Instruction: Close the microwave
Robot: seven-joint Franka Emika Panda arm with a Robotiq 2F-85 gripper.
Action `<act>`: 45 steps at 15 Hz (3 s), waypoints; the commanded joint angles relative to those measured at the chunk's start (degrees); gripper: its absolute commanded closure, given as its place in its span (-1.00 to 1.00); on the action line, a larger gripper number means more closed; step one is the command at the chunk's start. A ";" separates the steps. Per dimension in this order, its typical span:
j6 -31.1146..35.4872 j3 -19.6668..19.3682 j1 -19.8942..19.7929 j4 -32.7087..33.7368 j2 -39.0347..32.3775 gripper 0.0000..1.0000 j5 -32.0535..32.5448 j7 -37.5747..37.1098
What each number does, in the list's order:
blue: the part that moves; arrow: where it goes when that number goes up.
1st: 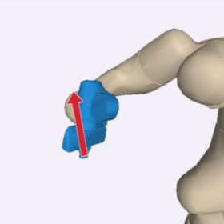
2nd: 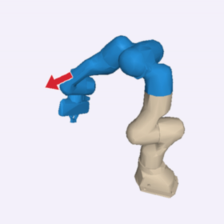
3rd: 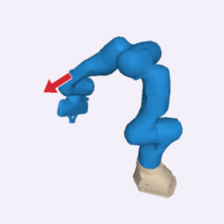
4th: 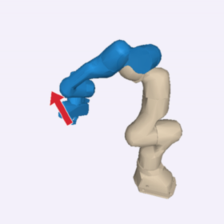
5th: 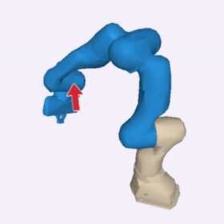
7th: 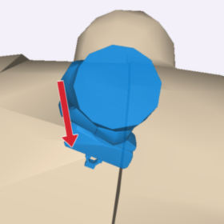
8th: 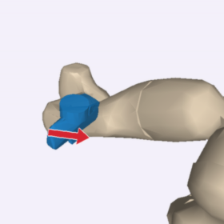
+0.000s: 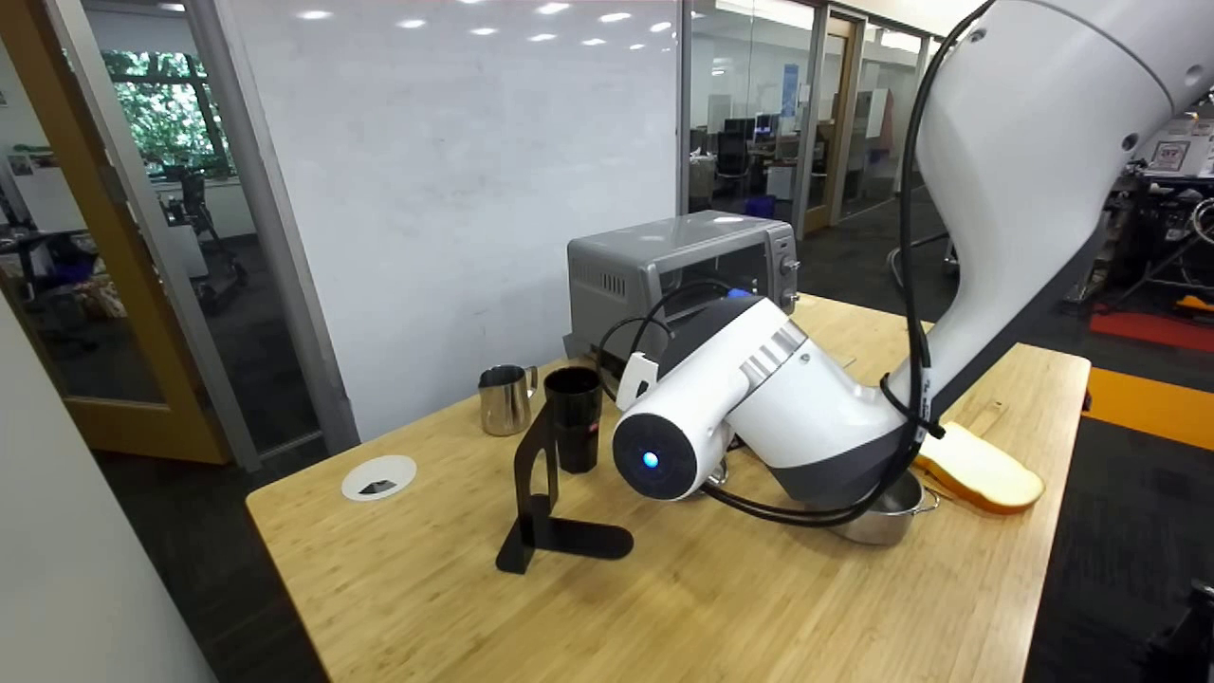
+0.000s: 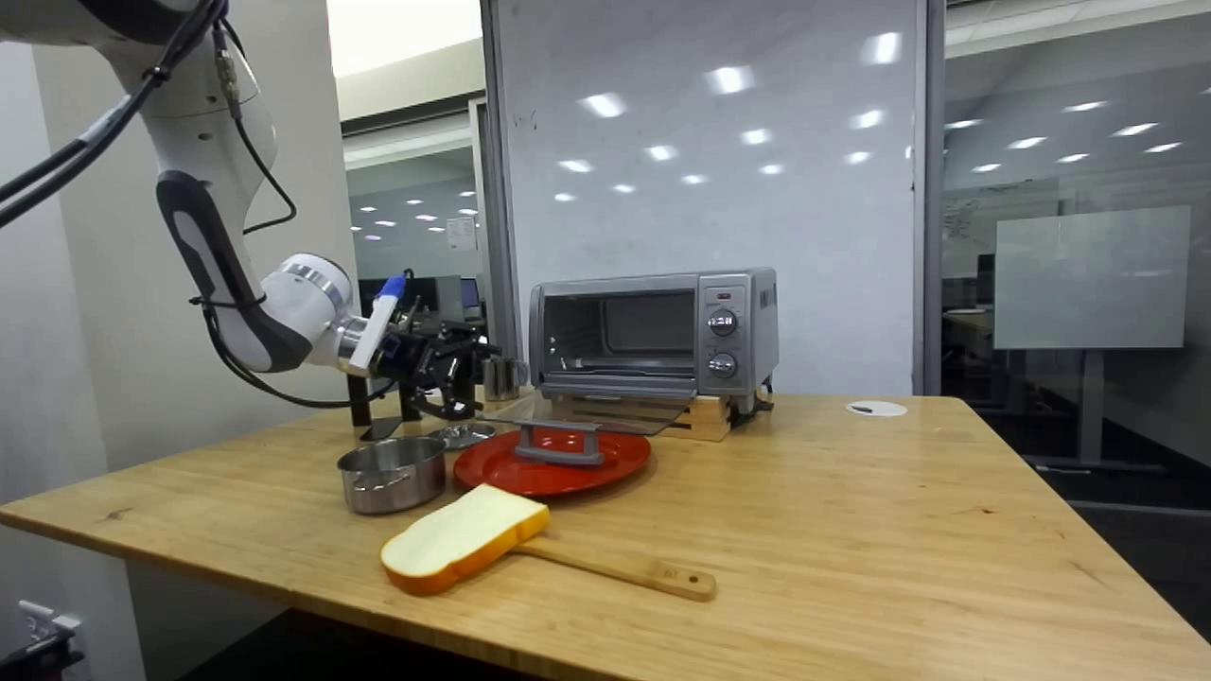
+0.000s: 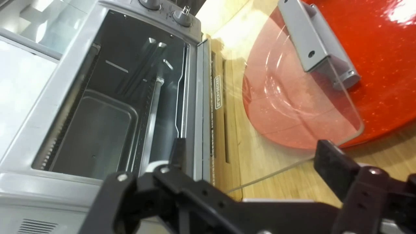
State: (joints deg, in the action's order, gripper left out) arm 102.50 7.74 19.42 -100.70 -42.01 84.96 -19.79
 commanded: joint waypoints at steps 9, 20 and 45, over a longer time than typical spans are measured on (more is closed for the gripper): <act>-4.64 0.03 0.66 5.38 -7.16 -1.00 6.07 -13.09; -10.39 0.44 0.32 4.79 -7.21 -1.00 5.71 -19.06; -13.78 1.19 -1.75 1.06 -1.08 -1.00 0.57 -23.25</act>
State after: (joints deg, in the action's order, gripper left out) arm 89.42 8.26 19.02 -96.91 -46.32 86.66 -43.48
